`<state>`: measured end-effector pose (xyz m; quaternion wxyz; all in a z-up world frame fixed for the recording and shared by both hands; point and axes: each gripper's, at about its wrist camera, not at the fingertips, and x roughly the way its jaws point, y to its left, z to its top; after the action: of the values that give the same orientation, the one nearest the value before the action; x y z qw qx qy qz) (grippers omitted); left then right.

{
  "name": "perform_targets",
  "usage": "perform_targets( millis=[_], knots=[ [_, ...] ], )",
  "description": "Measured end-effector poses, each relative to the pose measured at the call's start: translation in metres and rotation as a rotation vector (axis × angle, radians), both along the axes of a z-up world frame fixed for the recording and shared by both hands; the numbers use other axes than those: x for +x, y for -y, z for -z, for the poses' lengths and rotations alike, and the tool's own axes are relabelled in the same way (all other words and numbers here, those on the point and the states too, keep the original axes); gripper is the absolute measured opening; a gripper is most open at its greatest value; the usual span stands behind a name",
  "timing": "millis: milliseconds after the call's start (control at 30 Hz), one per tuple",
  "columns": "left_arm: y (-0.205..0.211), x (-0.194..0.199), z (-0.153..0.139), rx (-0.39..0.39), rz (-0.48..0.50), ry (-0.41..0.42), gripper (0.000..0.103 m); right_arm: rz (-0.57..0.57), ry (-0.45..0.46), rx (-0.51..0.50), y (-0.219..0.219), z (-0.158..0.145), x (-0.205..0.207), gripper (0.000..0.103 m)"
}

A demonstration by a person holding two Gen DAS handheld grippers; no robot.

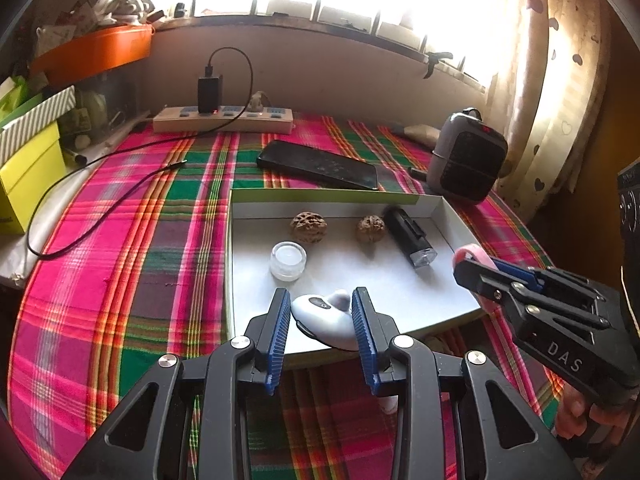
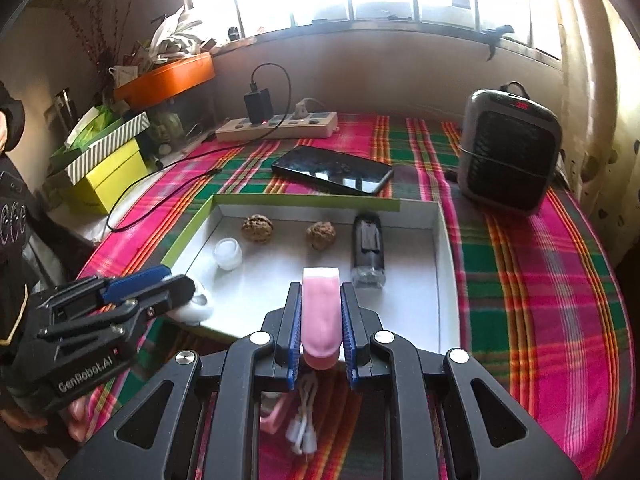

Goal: Organize objects
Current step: 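Lower the pink clip and white round object into the tray with both grippers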

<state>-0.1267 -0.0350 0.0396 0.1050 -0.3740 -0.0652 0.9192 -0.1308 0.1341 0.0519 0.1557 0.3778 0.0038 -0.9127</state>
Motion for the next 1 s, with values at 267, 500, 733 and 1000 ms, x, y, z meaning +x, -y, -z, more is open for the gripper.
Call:
perform_targets(
  millis=[267, 500, 733, 1000],
  knots=[
    [-0.001, -0.009, 0.008, -0.008, 0.005, 0.024, 0.028, -0.018, 0.005, 0.008, 0.008, 0.002, -0.014, 0.019],
    [-0.002, -0.014, 0.014, -0.012, 0.007, 0.044, 0.028, -0.043, 0.035, 0.011, 0.016, 0.007, -0.029, 0.019],
    [0.000, -0.016, 0.018, -0.015, 0.004, 0.054, 0.028, -0.070, 0.065, 0.023, 0.029, 0.013, -0.048, 0.019],
    [0.004, -0.017, 0.020, -0.012, -0.010, 0.050, 0.028, -0.101, 0.105, 0.048, 0.046, 0.024, -0.068, 0.019]
  ],
)
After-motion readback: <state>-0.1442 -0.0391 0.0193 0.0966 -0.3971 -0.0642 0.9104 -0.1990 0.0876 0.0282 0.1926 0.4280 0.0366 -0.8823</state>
